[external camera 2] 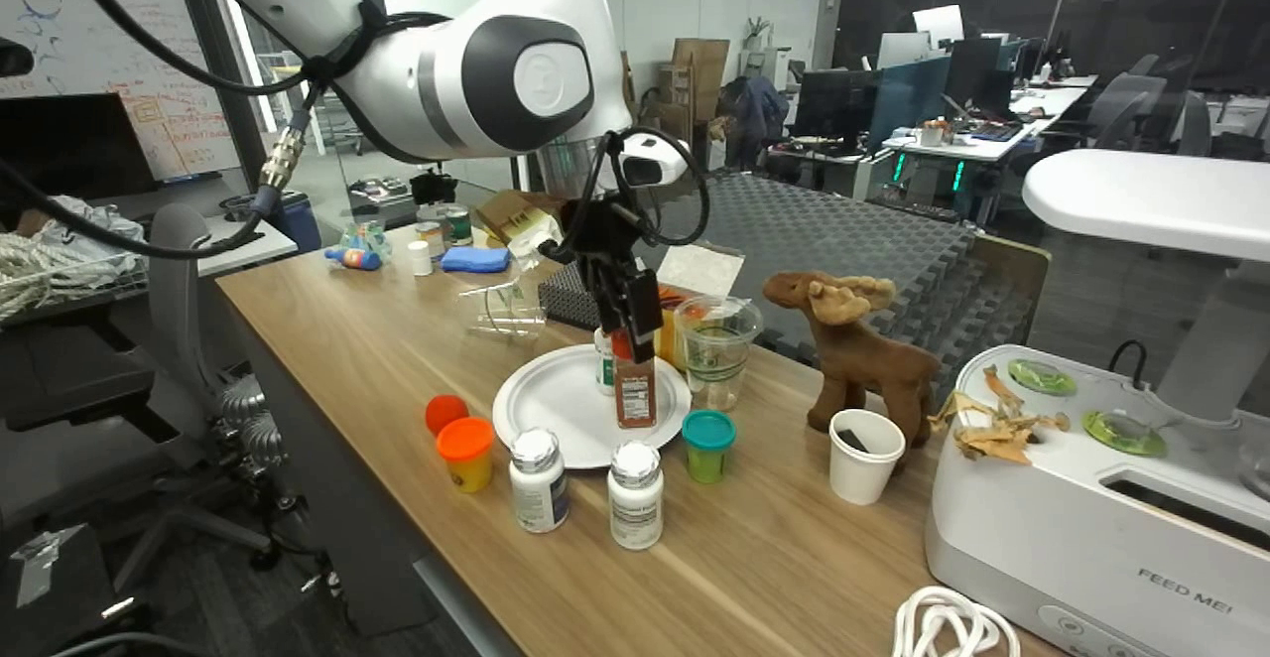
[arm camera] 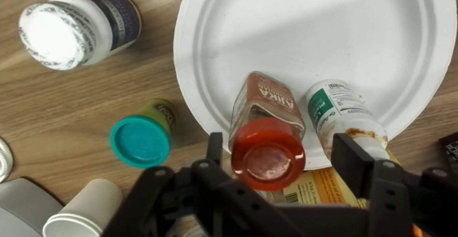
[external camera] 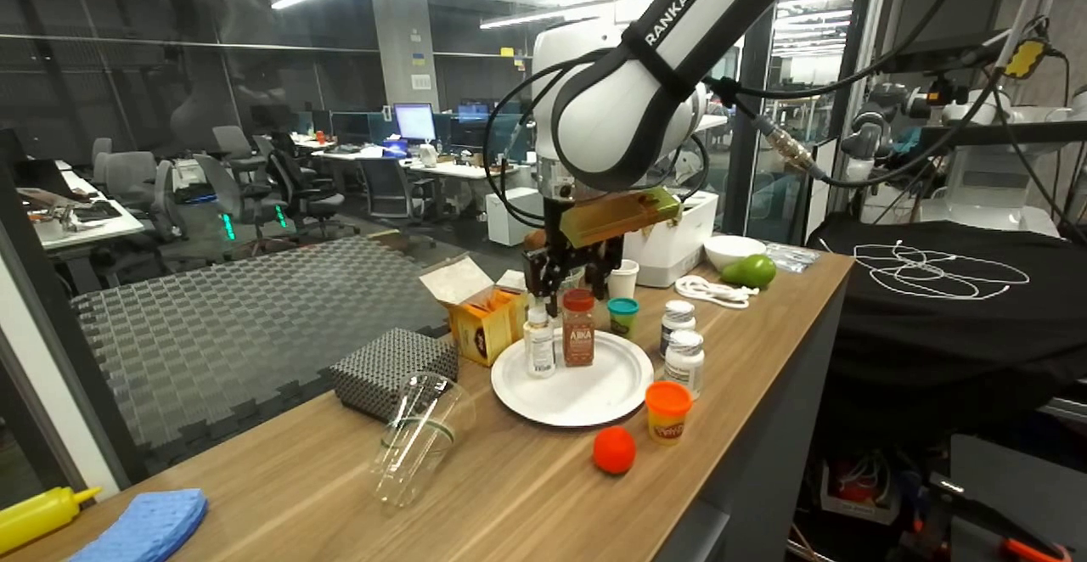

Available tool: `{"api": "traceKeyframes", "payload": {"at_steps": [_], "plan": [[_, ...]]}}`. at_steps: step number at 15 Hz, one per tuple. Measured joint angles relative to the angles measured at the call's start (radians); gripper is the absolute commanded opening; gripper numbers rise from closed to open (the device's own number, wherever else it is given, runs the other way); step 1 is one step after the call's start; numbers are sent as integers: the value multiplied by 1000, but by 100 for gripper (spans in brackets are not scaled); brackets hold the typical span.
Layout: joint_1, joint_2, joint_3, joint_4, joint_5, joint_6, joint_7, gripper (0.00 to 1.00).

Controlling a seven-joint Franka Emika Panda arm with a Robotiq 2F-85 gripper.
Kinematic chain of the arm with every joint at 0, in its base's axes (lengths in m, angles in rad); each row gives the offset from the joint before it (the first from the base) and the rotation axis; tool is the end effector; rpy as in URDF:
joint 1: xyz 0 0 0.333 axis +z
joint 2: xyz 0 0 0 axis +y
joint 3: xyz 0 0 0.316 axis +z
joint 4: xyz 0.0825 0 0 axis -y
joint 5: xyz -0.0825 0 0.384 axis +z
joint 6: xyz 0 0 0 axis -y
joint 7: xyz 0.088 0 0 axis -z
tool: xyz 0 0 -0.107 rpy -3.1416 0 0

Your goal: Put the bottles and red plushy on the plate. Stack the clear cups

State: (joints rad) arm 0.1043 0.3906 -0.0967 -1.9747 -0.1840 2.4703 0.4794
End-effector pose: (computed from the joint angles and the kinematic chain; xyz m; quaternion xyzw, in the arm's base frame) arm 0.6233 0.0078 0.2814 0.9825 -0.1607 0.0696 0.0641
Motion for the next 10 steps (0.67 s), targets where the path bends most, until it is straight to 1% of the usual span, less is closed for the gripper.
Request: {"api": "traceKeyframes", "payload": {"at_steps": [3, 6, 8, 10], "plan": [[0, -7, -12, 11, -1, 2, 1, 100], [1, -44, -18, 19, -11, 5, 1, 100], [10, -85, -15, 27, -32, 6, -1, 100], [23, -129, 5, 43, -49, 6, -41, 100]]}}
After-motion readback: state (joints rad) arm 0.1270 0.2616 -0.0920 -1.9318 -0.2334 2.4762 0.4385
